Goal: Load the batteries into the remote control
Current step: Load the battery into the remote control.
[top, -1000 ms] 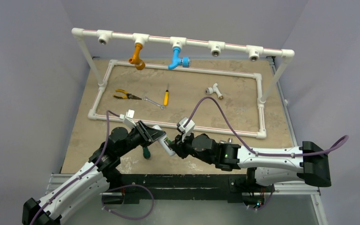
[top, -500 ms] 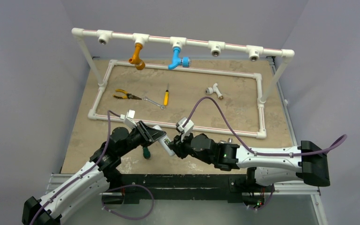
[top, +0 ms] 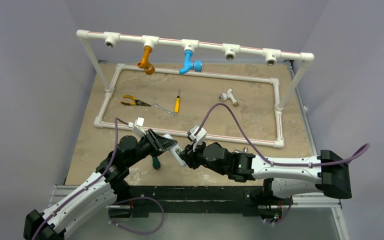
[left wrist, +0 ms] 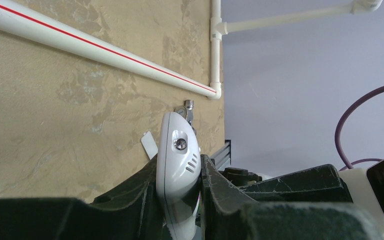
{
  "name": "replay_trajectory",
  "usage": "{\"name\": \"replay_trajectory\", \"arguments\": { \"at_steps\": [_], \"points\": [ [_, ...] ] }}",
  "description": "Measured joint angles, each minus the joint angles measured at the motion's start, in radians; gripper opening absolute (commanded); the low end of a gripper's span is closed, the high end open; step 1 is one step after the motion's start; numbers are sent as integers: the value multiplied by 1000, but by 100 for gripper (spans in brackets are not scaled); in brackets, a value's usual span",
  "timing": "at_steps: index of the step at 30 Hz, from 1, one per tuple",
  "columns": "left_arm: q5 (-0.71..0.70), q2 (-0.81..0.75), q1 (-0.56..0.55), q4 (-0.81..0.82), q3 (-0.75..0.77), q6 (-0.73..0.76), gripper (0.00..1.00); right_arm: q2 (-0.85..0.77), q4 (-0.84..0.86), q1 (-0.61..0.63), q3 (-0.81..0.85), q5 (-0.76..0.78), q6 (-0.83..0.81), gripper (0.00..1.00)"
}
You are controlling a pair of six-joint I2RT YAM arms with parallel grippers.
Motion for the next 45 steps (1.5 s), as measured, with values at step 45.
{"name": "replay_trajectory", "arguments": {
  "at_steps": [45],
  "points": [
    [26,15,0,61,-15,0,0,-10,-16,2,8,53,18,18]
  ]
}}
